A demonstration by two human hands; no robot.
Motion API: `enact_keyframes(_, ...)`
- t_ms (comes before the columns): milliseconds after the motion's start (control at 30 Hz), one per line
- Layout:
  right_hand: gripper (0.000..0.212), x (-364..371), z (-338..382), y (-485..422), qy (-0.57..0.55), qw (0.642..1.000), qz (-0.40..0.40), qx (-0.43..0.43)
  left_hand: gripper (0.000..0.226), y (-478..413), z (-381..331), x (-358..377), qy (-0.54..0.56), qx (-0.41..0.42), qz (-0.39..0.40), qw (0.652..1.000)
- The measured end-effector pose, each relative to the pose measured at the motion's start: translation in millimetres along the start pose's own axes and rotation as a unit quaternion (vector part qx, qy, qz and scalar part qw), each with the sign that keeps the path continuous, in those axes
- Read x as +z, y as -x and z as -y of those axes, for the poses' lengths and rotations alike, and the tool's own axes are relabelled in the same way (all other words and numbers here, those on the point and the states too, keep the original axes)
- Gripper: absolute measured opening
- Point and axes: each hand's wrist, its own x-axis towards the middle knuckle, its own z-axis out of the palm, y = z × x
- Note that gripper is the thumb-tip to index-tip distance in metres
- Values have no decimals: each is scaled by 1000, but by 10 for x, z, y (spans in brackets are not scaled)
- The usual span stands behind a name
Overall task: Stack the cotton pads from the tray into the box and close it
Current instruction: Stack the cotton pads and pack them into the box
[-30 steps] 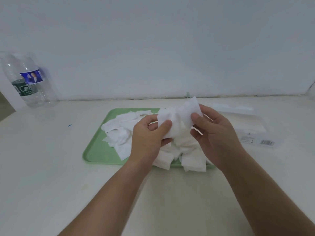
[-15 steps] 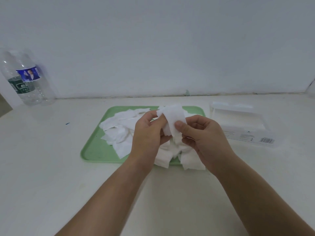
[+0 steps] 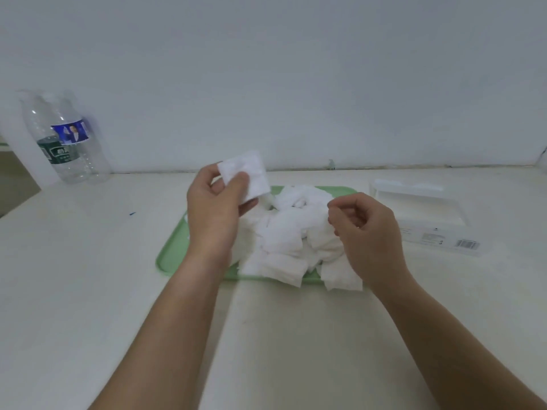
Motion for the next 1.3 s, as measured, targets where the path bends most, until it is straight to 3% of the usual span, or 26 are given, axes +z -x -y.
enact_keyframes(167,20,44,96,35,87,989,96,-66,16,-260,-174,-290,-72,23,-3,997)
enact_keyframes(333,13,213,318,-72,181,959,214,-52,13,-434,-98,-583,-75,-7,1,997)
enact_keyframes(400,14,368,382,-90,200,954,215,-58,11,-426,-9,-626,-66,-11,-2,998)
enact_keyframes(567,38,809,383,-100,269,928,220,-137,18,-381,123,-681,-55,-6,-23,998)
enact_keyframes(667,28,963,334,-97,288,924,203,-150,17,-359,148,-717,-61,1,-16,998)
enact_keyframes(767,9,1003,282,-133,244,944,175,-139,17,-356,155,-740,-61,2,-8,998)
enact_keyframes(1033,9,710,307,-279,5,996,84,8,18,-292,138,-686,-66,-5,-8,998)
enact_keyframes(1167,9,462,323,-341,-132,985,50,103,14,-237,99,-575,-86,-1,13,996)
enact_keyframes(1300,13,196,308,-303,-181,970,68,147,13,-243,25,-325,-128,-22,96,987)
